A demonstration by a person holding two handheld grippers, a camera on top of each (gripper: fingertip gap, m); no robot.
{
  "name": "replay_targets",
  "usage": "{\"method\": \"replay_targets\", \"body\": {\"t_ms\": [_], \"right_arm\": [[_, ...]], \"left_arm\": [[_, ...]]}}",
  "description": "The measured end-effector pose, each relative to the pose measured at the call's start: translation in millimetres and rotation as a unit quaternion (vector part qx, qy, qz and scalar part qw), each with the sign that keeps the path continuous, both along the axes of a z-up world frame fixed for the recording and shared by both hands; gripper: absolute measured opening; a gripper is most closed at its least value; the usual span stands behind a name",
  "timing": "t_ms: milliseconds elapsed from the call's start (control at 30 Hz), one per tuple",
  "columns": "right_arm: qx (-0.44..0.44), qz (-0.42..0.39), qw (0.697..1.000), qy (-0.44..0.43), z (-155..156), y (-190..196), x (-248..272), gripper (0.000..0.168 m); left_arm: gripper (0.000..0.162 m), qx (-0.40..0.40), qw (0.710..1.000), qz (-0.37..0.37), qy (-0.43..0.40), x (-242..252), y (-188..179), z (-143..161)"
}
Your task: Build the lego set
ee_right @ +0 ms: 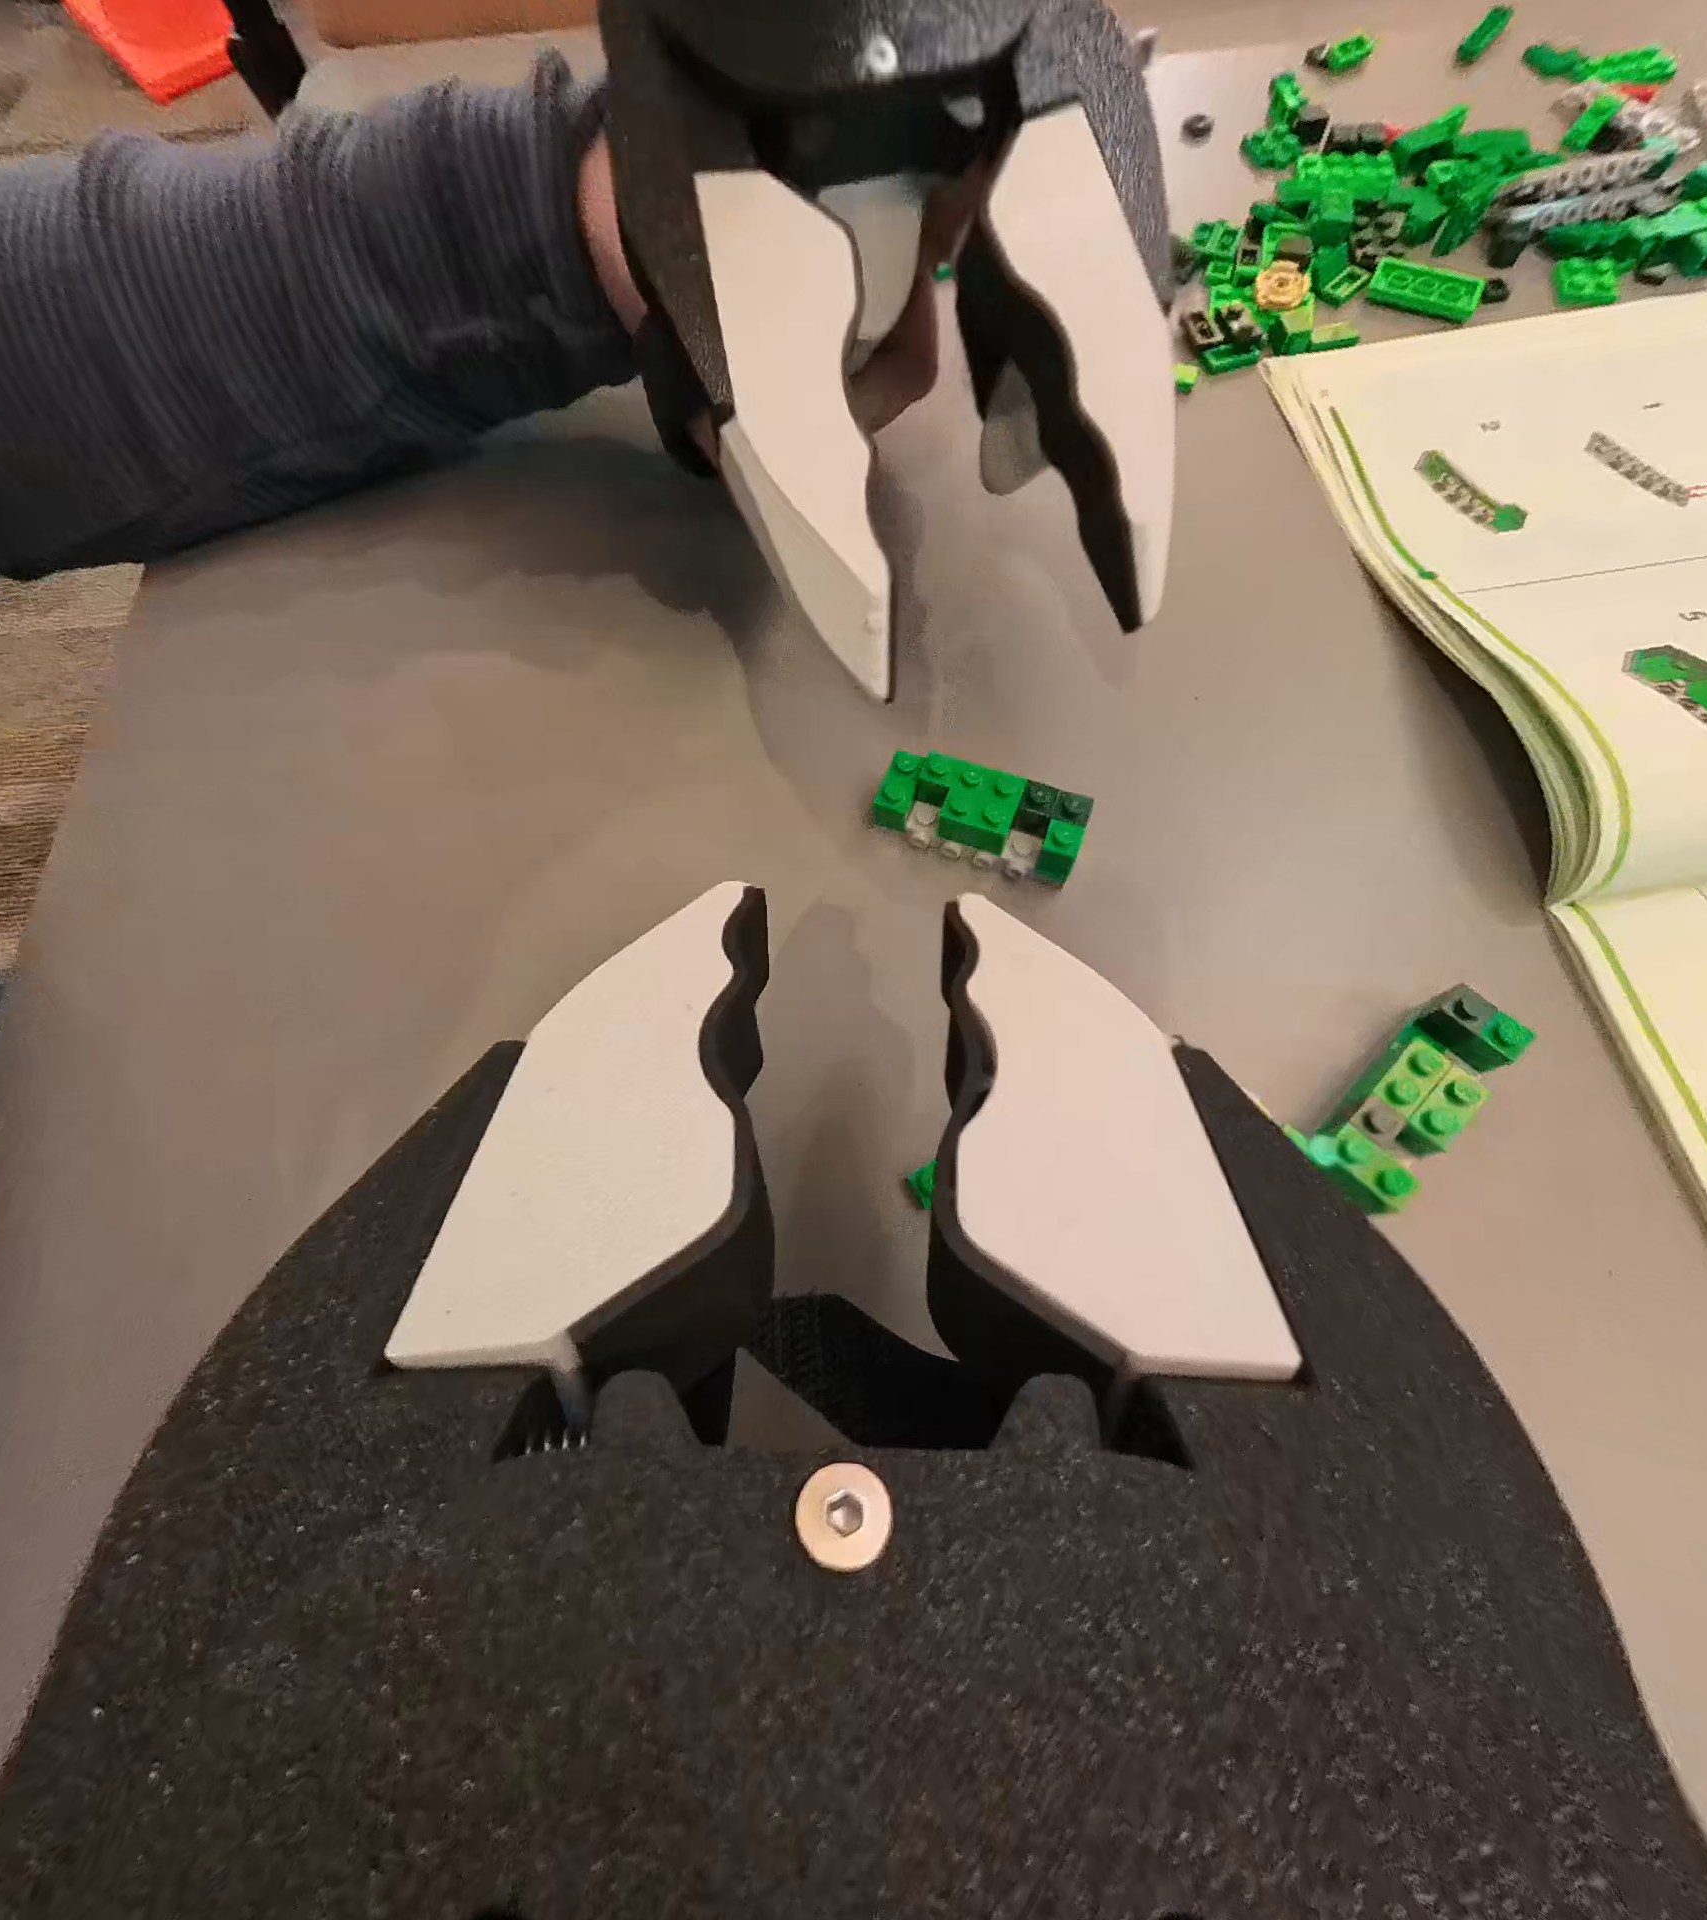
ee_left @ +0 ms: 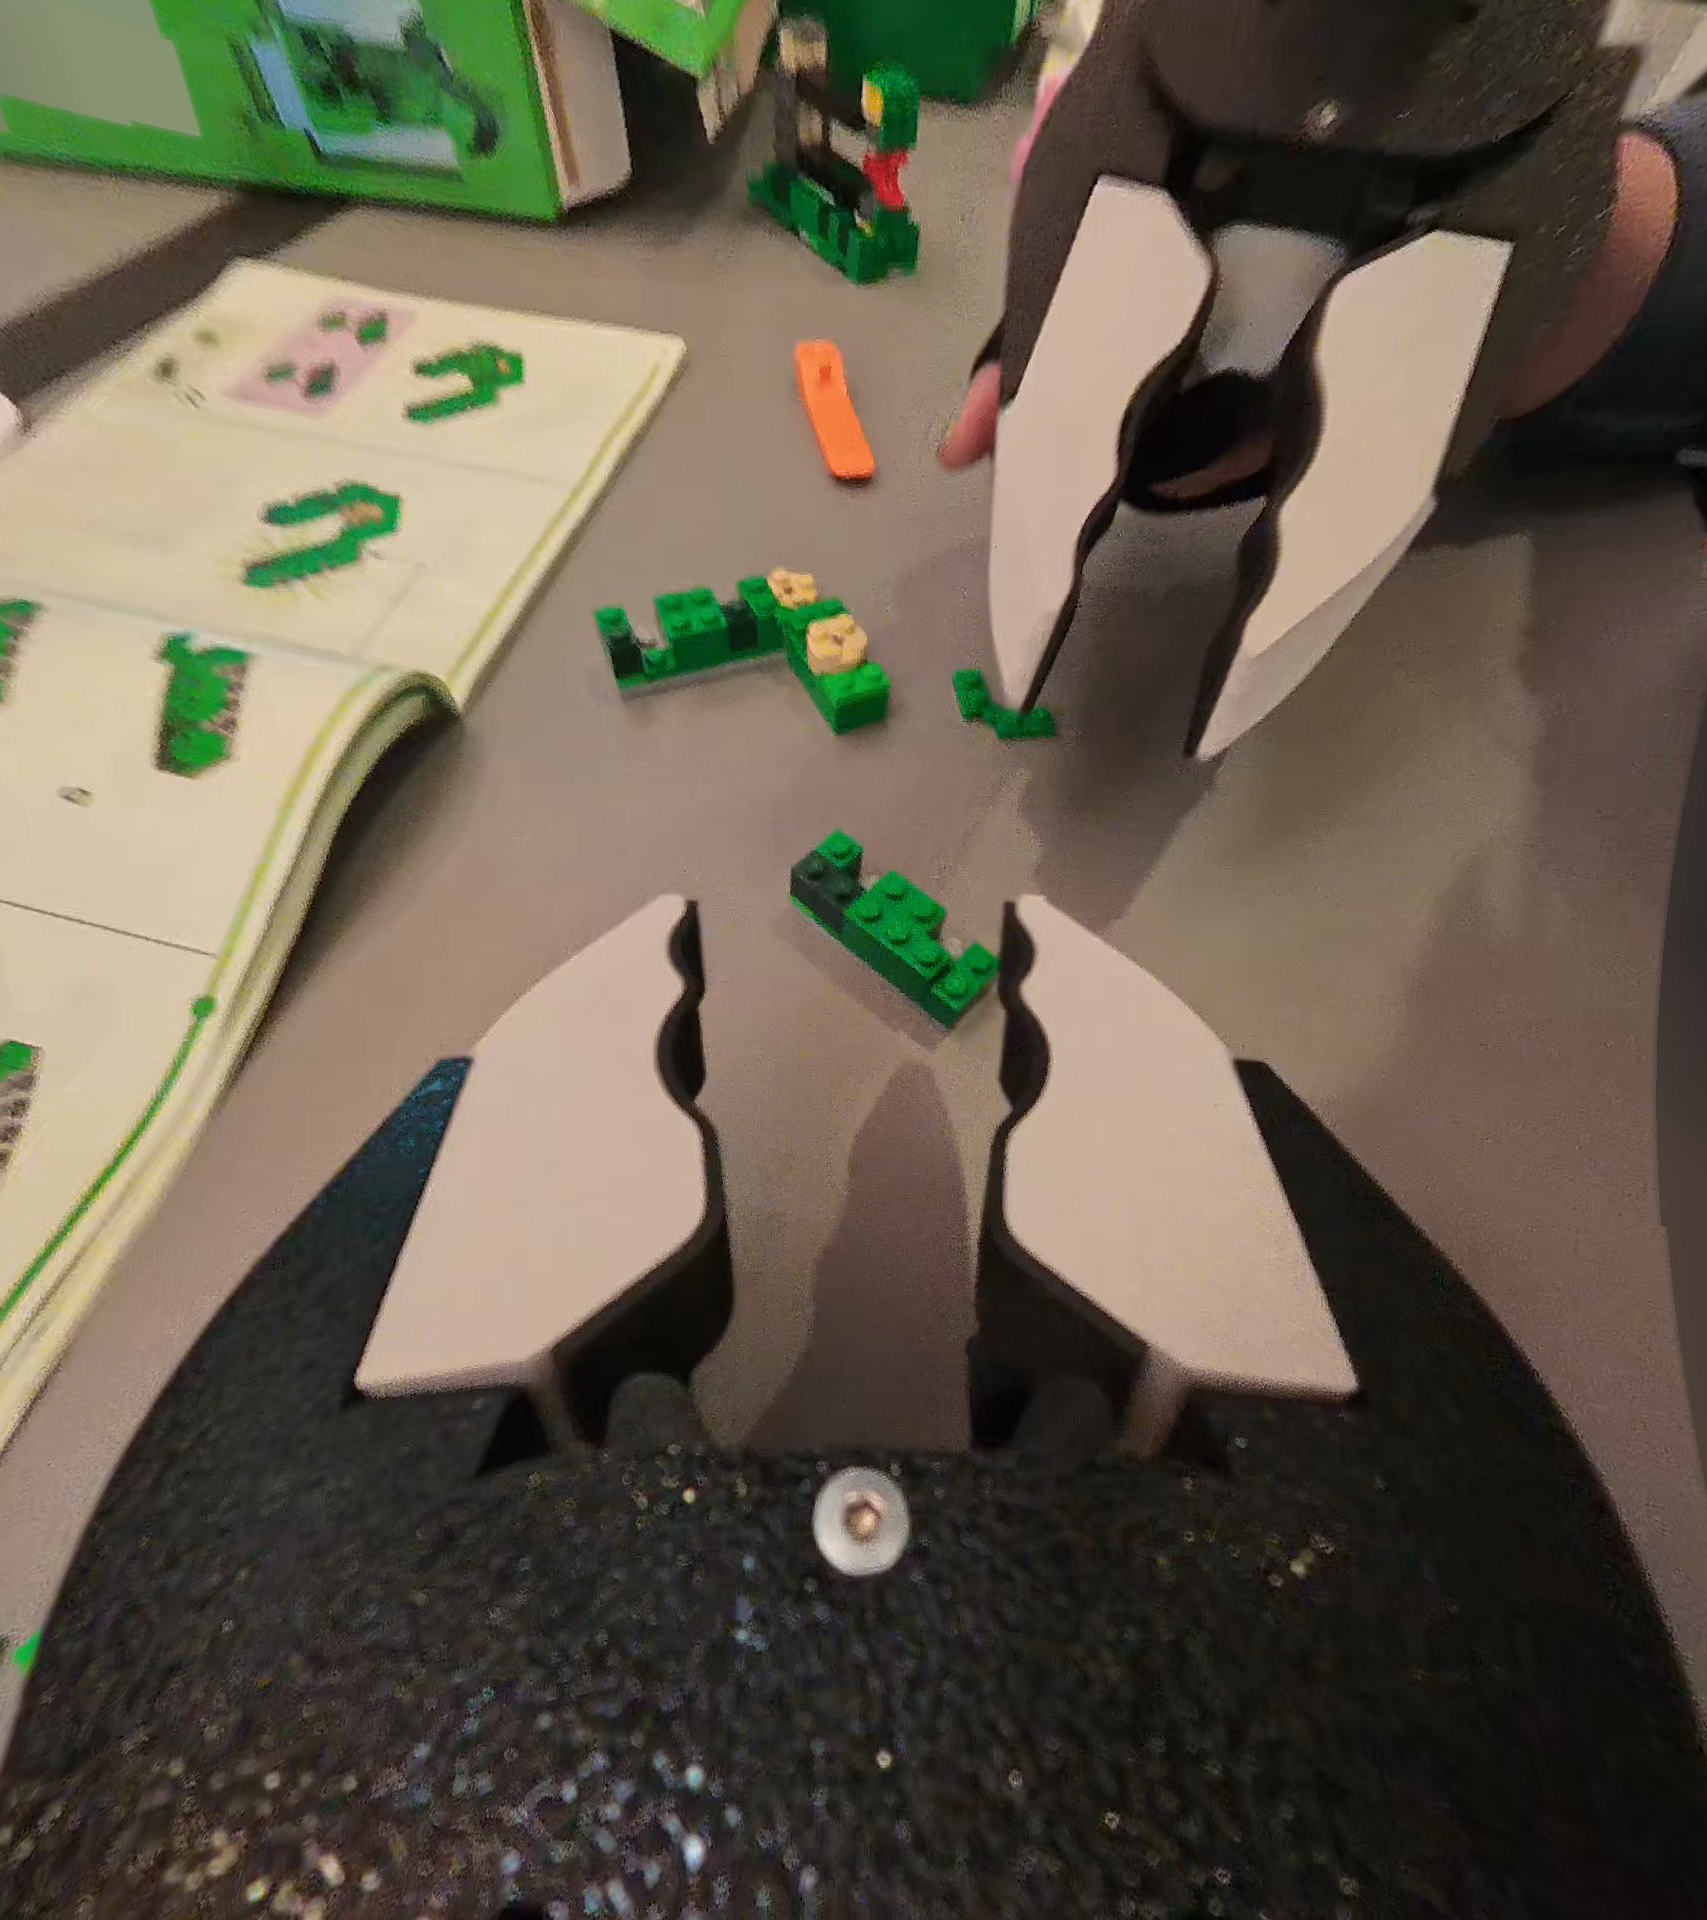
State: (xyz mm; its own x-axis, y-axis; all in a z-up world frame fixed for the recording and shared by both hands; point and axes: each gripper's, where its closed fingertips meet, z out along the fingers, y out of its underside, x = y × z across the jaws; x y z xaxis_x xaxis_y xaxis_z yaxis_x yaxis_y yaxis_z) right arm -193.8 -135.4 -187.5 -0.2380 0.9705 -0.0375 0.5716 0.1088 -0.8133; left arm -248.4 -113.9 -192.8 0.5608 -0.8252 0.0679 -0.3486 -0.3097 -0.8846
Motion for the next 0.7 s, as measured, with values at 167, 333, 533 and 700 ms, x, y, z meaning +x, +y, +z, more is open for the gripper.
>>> {"method": "replay_targets", "body": {"t_ms": [167, 333, 533, 700], "right_arm": [[0.066, -0.030, 0.995, 0.074, 8, 0, 4, 0.033], [0.108, -0.044, 0.988, 0.098, 10, 4, 3, 0.034], [0.110, -0.065, 0.982, 0.137, 13, 7, -1, 0.033], [0.127, -0.077, 0.969, 0.196, 22, 12, 1, 0.033]], "left_arm": [[0.068, -0.001, 0.998, -0.023, 0.059, 12, -3, -17], [0.061, 0.032, 0.989, 0.002, 0.142, 2, 5, -29], [0.044, 0.080, 0.981, 0.083, 0.155, -33, 22, -19], [0.048, 0.096, 0.987, 0.042, 0.119, -24, 15, -14]]}}
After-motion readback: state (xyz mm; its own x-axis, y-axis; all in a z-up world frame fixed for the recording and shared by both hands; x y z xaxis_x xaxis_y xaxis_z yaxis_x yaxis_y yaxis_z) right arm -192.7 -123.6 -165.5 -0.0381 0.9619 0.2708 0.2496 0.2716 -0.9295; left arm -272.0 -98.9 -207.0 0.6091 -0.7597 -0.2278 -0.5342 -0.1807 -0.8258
